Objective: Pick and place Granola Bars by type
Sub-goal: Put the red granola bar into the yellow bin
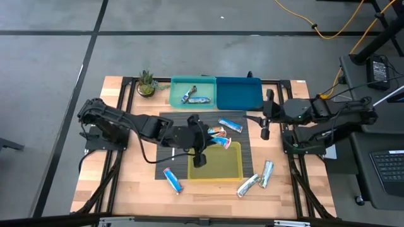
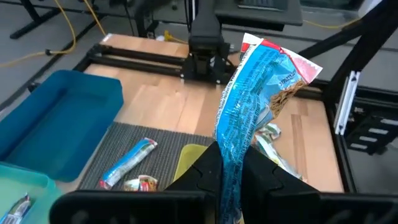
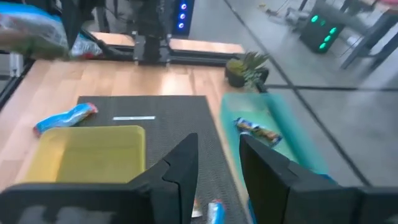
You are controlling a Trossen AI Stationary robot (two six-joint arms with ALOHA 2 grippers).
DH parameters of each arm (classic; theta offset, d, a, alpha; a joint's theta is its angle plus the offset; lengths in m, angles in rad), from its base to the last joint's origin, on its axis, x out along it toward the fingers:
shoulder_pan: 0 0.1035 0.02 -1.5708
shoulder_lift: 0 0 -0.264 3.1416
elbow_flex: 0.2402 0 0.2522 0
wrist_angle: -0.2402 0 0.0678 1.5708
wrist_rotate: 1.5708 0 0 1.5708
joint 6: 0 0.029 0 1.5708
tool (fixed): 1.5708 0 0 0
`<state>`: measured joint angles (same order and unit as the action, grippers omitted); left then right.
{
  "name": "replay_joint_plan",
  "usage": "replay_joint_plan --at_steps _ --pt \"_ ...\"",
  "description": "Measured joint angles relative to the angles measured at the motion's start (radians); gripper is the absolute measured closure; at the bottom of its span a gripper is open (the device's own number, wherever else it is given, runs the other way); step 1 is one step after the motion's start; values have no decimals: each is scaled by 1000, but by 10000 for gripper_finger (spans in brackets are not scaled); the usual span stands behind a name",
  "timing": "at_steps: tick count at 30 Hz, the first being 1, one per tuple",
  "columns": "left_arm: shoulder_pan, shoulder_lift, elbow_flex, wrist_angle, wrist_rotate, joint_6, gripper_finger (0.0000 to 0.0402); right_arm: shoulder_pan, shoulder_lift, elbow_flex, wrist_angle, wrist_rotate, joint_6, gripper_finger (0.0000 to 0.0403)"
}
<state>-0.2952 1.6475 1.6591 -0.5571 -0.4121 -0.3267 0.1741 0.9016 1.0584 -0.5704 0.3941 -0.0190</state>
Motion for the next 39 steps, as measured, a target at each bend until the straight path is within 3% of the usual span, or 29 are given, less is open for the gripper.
replay_joint_plan --at_steps 4,13,21,26,30,39 --pt "21 27 -19 -33 23 -22 378 0 -32 -27 6 31 -41 282" --pt "57 167 -24 -98 170 -27 378 0 -158 -258 196 0 -37 282" --pt "95 209 -24 -106 320 -31 378 0 -185 -273 216 -3 -80 282" --pt "117 209 -32 -181 287 0 377 0 -185 -274 215 -3 -91 282" --pt "127 215 -119 -164 301 -3 377 0 -185 -274 209 -3 -95 282" --pt "120 219 -289 44 328 -107 377 0 -184 -274 195 -3 -92 282"
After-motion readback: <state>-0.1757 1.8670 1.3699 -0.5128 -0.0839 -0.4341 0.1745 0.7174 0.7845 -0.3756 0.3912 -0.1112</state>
